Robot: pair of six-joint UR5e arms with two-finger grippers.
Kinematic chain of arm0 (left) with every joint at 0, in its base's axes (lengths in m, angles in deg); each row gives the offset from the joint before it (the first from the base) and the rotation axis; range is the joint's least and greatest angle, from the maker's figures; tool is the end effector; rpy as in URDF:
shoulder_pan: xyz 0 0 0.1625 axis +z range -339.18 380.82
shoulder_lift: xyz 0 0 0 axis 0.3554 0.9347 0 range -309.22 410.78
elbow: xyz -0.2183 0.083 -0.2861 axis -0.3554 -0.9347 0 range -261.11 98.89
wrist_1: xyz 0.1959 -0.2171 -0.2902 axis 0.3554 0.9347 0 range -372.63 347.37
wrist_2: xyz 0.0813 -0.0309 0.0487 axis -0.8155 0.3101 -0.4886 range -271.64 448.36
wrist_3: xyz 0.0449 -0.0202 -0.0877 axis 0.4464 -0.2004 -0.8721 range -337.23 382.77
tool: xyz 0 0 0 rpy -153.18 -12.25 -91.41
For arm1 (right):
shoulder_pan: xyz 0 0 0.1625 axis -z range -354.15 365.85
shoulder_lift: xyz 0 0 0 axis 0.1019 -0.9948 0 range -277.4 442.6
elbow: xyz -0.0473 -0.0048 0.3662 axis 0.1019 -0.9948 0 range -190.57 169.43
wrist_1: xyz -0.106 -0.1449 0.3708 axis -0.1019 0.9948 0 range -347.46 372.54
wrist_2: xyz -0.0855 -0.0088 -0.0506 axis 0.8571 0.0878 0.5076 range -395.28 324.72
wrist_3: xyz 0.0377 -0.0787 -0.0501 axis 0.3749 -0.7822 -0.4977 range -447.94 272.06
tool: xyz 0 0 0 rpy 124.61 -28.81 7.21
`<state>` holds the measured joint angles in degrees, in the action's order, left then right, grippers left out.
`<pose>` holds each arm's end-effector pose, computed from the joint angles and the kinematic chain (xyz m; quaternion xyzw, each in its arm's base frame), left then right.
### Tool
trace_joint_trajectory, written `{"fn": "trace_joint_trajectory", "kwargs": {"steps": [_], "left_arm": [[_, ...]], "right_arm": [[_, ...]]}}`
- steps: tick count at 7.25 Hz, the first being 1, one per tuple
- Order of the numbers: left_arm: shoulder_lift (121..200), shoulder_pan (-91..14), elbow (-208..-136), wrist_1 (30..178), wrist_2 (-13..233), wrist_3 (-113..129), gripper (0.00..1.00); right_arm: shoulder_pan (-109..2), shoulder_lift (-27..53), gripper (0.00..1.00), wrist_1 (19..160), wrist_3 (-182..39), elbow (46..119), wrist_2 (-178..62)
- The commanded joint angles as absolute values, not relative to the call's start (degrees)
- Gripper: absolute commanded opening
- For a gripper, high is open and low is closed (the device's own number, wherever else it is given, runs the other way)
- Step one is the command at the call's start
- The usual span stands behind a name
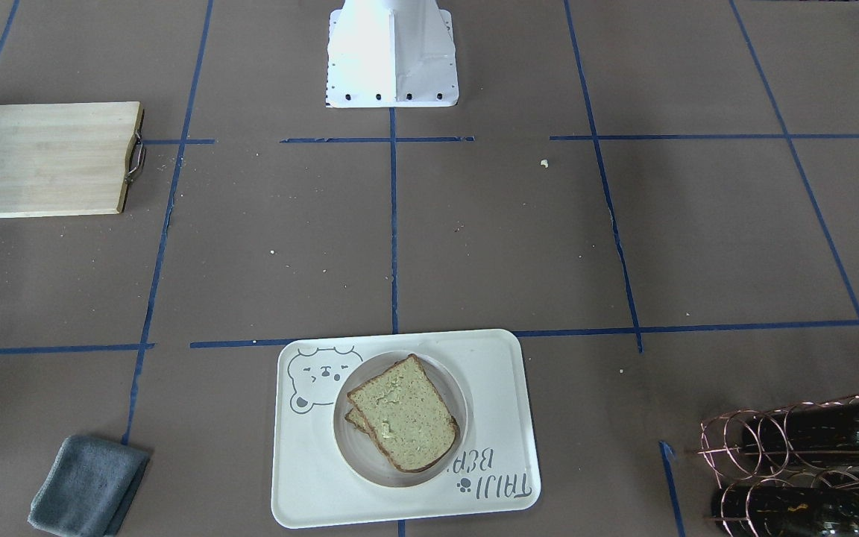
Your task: Make sandwich and place on tray
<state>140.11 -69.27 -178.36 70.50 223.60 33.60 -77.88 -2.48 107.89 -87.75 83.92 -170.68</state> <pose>-0.0626 -0.4822 0.5584 0.0344 0.3831 0.0854 0.9191 0.0045 -0.5244 0.5302 0.0109 -0.3869 -0.0626 0.9199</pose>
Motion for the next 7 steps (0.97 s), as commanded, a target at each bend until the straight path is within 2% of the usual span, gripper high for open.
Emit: {"fn": "trace_joint_trajectory", "kwargs": {"steps": [1, 7], "left_arm": [[140.16, -69.27, -178.40, 70.51, 223.62, 33.66, 1.00], [140.08, -69.27, -178.31, 70.42, 223.97, 33.23, 1.00]], "right_arm": [[-79.13, -4.31, 1.00, 107.90, -88.73, 83.92, -171.16], [-79.14, -4.59, 1.00, 107.28, -88.55, 84.44, -170.99]]}}
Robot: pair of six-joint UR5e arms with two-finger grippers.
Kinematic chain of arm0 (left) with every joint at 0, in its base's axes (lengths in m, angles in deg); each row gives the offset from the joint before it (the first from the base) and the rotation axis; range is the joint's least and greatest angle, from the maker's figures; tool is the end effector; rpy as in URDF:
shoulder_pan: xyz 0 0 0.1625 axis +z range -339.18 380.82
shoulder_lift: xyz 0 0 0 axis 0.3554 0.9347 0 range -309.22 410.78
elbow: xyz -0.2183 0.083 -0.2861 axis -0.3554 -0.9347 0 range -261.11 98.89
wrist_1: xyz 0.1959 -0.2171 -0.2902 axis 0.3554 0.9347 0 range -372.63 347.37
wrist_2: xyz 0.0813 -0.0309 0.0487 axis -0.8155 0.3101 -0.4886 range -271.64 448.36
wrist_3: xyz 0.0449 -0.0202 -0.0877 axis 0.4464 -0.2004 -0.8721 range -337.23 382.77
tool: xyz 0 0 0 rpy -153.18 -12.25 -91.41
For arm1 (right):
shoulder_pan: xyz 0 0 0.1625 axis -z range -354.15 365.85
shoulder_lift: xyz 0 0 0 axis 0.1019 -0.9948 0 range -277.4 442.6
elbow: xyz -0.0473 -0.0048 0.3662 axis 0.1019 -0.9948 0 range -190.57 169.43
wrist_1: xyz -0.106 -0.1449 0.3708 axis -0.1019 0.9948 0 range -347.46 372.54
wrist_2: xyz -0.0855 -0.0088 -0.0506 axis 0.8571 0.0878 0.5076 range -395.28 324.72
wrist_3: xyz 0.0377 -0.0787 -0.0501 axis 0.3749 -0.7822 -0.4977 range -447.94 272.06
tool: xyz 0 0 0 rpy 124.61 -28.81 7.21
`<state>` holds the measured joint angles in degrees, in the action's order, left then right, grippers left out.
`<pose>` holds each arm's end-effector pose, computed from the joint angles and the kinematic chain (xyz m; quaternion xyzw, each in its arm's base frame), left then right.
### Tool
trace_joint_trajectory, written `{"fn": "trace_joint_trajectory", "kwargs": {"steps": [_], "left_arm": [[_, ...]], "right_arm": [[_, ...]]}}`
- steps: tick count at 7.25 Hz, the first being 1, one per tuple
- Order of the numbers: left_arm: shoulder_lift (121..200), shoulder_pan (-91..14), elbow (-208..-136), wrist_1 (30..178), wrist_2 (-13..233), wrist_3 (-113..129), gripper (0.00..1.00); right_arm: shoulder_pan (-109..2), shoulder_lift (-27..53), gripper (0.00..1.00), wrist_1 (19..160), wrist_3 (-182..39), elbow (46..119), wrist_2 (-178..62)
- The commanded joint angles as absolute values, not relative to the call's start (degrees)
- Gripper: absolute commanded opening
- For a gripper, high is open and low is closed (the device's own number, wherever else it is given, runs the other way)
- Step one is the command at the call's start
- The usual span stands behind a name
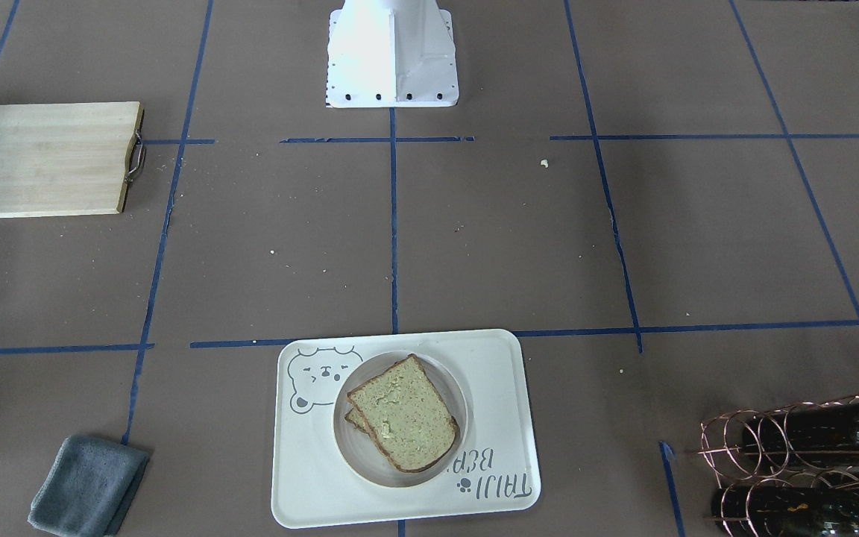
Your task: Make sandwich and place on tray
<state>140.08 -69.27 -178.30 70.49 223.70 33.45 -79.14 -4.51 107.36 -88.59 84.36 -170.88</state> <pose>-0.0625 -0.4820 0.5590 0.0332 0.3840 0.0839 0.9189 0.0168 -0.5115 0.5435 0.0093 -0.3880 -0.0557 0.9199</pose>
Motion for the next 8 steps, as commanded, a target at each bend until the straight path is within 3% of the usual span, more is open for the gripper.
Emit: {"fn": "trace_joint_trajectory", "kwargs": {"steps": [1, 8], "left_arm": [[139.55, -69.36, -178.31, 69.64, 228.15, 32.79, 1.00], [136.38, -69.36, -181.57, 69.98, 227.40, 26.37, 1.00]], "right_arm": [[-79.14, -4.59, 1.00, 107.28, -88.55, 84.53, -170.99], [-79.14, -4.76, 1.00, 107.28, -88.20, 84.44, -171.16]]}}
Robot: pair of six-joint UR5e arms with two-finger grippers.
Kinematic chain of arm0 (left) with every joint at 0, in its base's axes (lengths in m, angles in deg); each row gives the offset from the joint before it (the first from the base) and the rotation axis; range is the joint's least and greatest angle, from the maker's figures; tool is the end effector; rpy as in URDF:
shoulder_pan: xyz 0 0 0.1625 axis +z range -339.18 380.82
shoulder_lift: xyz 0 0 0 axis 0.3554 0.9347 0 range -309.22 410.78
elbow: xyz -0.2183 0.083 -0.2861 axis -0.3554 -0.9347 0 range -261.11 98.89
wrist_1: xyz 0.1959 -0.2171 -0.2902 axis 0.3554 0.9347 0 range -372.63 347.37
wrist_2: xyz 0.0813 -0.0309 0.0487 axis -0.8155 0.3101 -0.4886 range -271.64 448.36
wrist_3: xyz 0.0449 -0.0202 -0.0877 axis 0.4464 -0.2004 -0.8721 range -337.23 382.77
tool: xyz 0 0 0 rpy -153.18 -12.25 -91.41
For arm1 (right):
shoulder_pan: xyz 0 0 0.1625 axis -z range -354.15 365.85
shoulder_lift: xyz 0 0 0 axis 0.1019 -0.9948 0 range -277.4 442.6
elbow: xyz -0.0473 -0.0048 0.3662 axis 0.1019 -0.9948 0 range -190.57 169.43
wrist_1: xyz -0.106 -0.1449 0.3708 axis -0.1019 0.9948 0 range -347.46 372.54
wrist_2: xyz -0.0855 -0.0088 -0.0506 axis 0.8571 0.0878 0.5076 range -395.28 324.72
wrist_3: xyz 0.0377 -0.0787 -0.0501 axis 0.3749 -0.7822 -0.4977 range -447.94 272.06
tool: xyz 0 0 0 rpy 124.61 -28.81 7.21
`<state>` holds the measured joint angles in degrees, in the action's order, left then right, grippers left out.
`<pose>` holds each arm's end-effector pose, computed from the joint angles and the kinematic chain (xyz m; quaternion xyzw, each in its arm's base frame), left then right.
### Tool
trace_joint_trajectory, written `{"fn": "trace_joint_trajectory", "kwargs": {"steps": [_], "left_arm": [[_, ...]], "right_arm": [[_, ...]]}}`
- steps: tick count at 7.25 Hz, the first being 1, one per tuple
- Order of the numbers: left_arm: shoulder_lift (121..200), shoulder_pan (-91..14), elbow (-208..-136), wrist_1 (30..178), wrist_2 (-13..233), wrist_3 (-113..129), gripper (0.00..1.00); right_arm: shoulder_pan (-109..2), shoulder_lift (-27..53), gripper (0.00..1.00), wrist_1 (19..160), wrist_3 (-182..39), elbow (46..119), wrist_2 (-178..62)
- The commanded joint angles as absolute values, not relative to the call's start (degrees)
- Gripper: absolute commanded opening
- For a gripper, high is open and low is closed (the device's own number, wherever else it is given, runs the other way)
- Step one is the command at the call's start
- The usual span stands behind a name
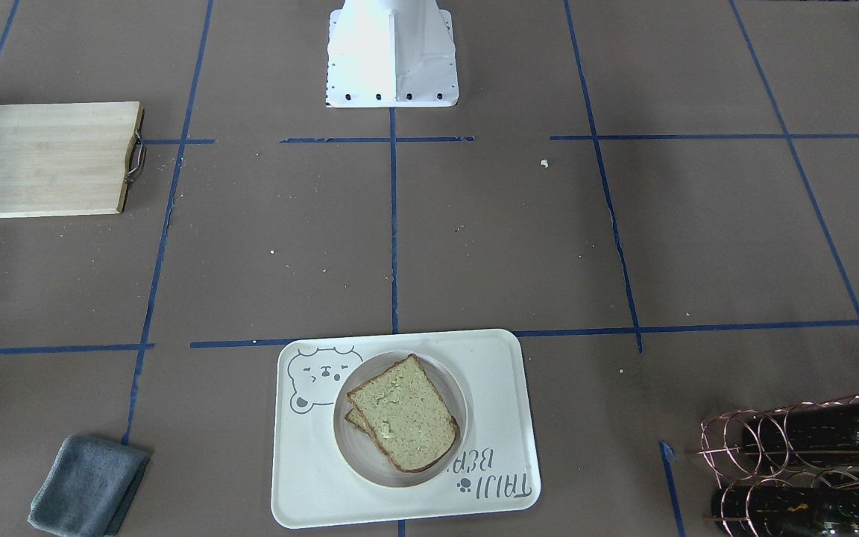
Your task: Make sandwich and place on tray
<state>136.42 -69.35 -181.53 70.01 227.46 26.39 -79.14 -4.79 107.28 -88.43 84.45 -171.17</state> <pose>-0.0586 -0.4576 0.5576 0.0035 0.4156 0.0227 0.9093 0.0166 -0.5097 0.5447 0.0078 -0.3903 -0.0540 0.9191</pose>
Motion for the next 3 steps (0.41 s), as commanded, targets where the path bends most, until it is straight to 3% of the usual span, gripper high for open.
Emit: {"fn": "trace_joint_trajectory", "kwargs": {"steps": [1, 3], "left_arm": [[136.38, -69.27, -181.48, 69.98, 227.40, 26.54, 1.00], [136.47, -69.27, -181.48, 69.98, 227.40, 26.54, 1.00]], "right_arm": [[-79.14, -4.68, 1.00, 107.28, -87.94, 84.44, -171.08], [-79.14, -4.50, 1.00, 107.28, -87.85, 84.44, -171.25]]}}
